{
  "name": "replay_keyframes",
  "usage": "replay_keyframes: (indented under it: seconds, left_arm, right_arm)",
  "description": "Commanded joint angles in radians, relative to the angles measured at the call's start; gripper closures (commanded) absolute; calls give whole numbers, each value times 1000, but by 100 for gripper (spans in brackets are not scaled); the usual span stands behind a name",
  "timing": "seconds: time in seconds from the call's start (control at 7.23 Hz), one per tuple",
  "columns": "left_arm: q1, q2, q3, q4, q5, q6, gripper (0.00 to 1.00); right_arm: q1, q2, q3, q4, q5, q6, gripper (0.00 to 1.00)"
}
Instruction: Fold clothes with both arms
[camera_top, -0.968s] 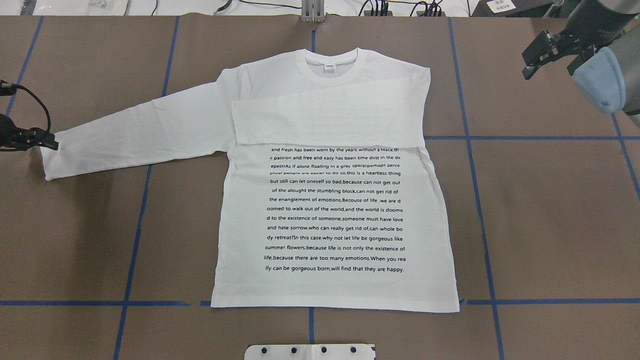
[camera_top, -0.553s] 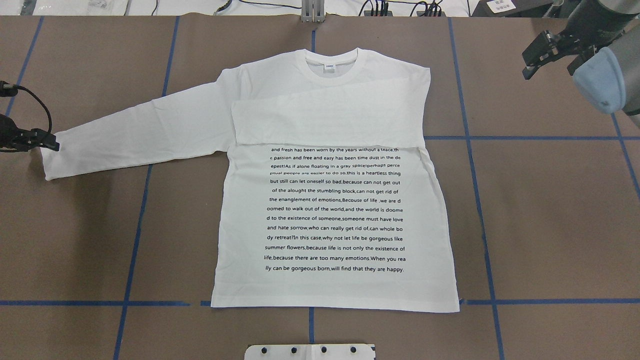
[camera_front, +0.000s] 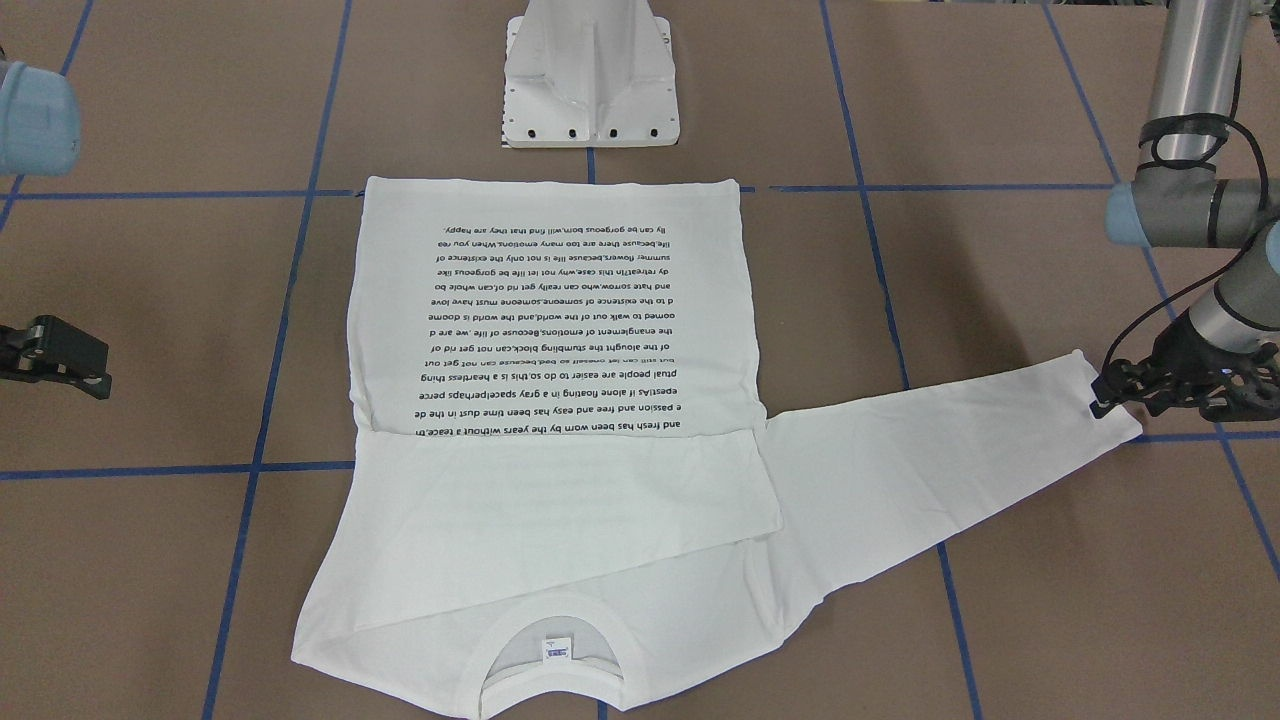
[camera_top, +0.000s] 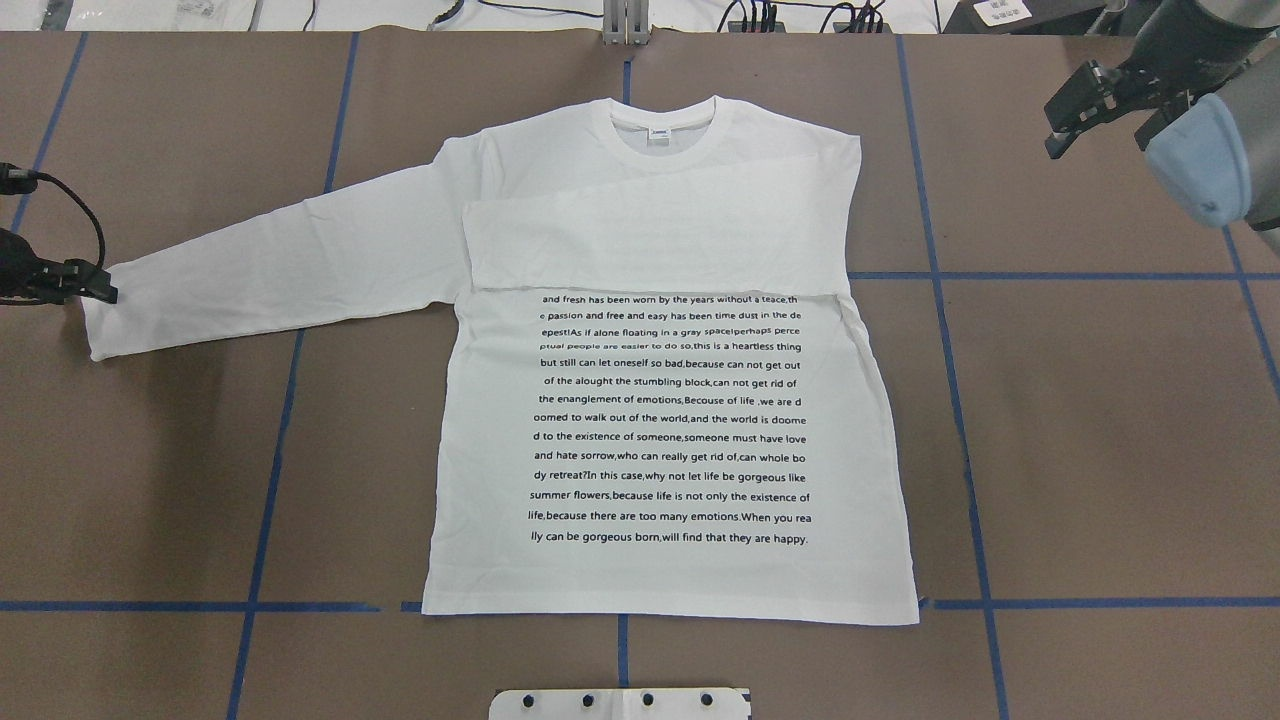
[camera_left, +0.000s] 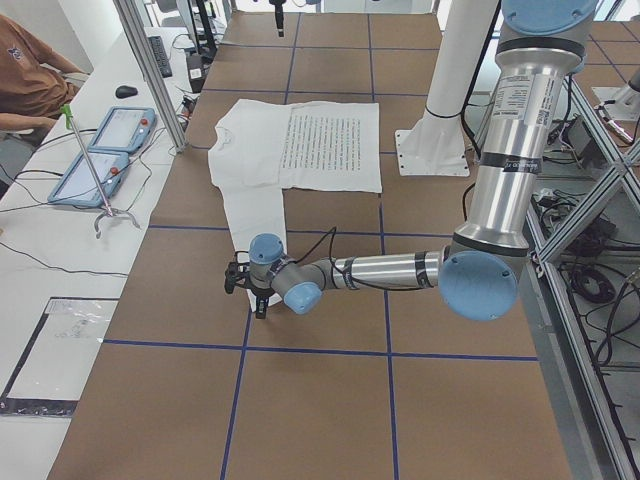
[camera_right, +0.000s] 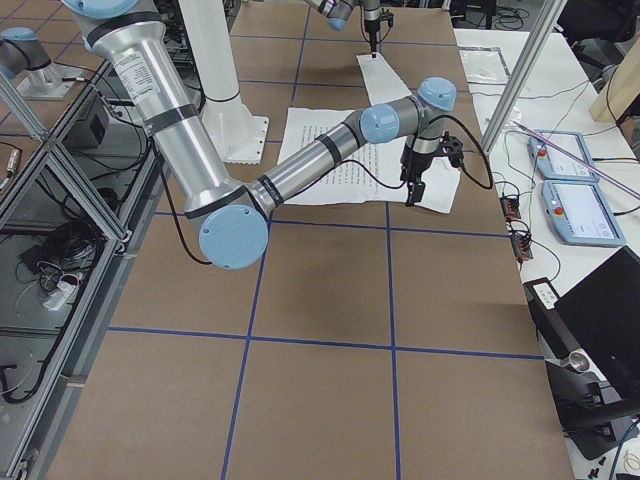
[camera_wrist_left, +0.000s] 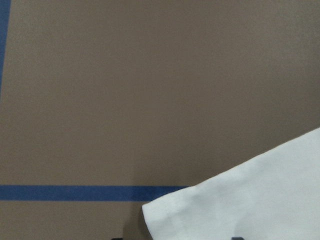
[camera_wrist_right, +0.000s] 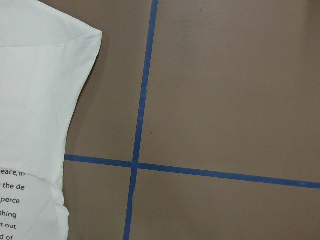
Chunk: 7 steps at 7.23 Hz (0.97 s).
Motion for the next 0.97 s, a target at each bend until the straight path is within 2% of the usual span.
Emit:
replay_keyframes:
  seconds: [0.0, 0.14, 0.41, 0.69, 0.83]
  left_arm:
    - [0, 0, -1, 0, 0, 0, 35]
    - [2, 0, -1, 0, 0, 0, 41]
    - [2, 0, 1, 0, 0, 0, 61]
    - [2, 0, -7, 0, -2, -3, 83]
    - [2, 0, -12, 0, -5, -5, 97]
  right_arm:
    - [1, 0, 0, 0, -1, 0, 0]
    - [1, 0, 0, 1, -1, 0, 0]
    - [3, 0, 0, 0, -1, 0, 0]
    - [4, 2, 0, 0, -1, 0, 0]
    - [4, 0, 0, 0, -1, 0, 0]
